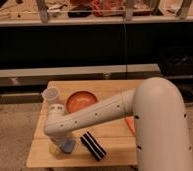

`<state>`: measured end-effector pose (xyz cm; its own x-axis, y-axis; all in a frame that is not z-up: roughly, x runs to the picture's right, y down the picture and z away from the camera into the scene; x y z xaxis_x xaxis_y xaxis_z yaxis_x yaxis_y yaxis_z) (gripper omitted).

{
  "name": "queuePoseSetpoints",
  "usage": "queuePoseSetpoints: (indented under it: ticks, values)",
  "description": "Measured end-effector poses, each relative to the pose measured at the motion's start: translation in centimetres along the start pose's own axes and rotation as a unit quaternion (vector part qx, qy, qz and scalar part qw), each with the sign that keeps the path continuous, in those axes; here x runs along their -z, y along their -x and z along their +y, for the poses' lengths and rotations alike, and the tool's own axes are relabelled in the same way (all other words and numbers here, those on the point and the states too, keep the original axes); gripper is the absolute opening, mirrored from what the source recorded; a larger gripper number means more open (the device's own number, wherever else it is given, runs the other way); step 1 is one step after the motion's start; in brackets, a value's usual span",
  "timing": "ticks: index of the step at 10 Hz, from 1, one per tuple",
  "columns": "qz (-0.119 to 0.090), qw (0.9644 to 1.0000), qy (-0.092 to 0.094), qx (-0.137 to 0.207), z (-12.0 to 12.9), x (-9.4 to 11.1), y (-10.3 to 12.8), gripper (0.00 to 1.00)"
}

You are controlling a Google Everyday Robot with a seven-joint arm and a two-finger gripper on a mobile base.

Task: Wipe the white sponge on the table

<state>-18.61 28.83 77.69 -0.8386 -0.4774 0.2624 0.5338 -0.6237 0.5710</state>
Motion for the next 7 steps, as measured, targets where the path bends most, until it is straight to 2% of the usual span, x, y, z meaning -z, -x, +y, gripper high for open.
queuePoseSetpoints:
  ticks: [3,4,5,7]
  values:
    - [-0.006,1.0000,0.002,-0.007,0.11,-0.44,-0.05,0.80]
    - [-0.010,0.9999,0.004,-0.010,0.30,-0.57,0.07,0.77]
    - [-0.010,0.9999,0.004,-0.012,0.27,-0.64,0.03,0.70]
    - [-0.011,0.9998,0.004,-0.017,0.36,-0.77,-0.10,0.49]
